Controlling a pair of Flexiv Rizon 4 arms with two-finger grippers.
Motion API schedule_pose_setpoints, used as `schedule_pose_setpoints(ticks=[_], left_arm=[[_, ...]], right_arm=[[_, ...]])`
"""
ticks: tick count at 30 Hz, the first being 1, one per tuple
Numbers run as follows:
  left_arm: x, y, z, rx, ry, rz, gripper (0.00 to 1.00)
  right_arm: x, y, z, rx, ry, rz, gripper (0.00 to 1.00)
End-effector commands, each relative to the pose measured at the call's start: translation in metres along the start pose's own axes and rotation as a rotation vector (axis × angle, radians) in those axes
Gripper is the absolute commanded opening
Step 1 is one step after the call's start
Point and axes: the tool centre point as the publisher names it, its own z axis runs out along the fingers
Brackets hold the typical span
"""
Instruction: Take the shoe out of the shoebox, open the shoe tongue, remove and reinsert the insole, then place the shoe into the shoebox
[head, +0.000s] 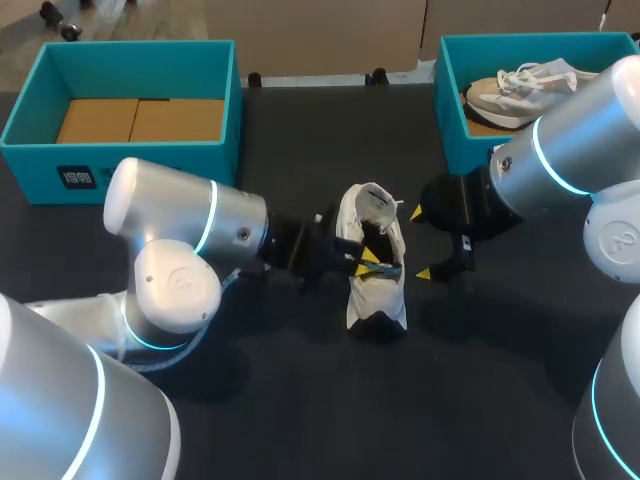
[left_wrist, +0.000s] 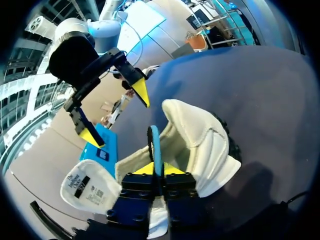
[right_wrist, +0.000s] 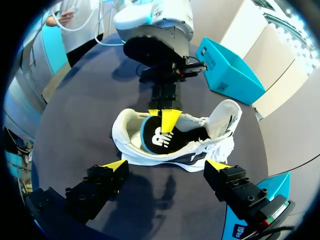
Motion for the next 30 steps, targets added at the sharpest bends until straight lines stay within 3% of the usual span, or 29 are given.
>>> schedule_pose_setpoints(ticks=[1,2,8,10,11,20,26,27,30], left_arm=[[-0.001,-0.01,-0.007,0.01,-0.015,0.01,0.35],[-0.002,-0.014,-0.009,0.014,-0.018,0.012,0.3],[0.0,-0.026,-0.012,0.032,-0.024,0.016,0.22],[0.002,-0.027,-0.011,0.039,-0.023,0.006,0.13],[0.003,-0.027,-0.009,0.042,-0.022,0.0,0.0],[0.013,-0.015,0.008,0.051,-0.005,-0.03,0.0],[0.014,-0.014,0.005,0.046,-0.002,-0.04,0.0],[0.013,-0.015,0.002,0.046,-0.004,-0.039,0.23],[0.01,-0.02,-0.006,0.044,-0.018,-0.034,0.64]], right_arm=[[0.001,0.001,0.001,0.004,-0.003,0.0,1.0],[0.001,0.001,0.001,0.004,-0.003,0.0,1.0],[0.001,0.001,0.001,0.004,-0.003,0.0,1.0],[0.001,0.001,0.001,0.004,-0.003,0.0,1.0],[0.001,0.001,0.001,0.004,-0.003,0.0,1.0],[0.001,0.001,0.001,0.004,-0.003,0.0,1.0],[0.001,0.001,0.001,0.004,-0.003,0.0,1.0],[0.001,0.001,0.001,0.004,-0.003,0.0,1.0],[0.001,0.001,0.001,0.004,-0.003,0.0,1.0]])
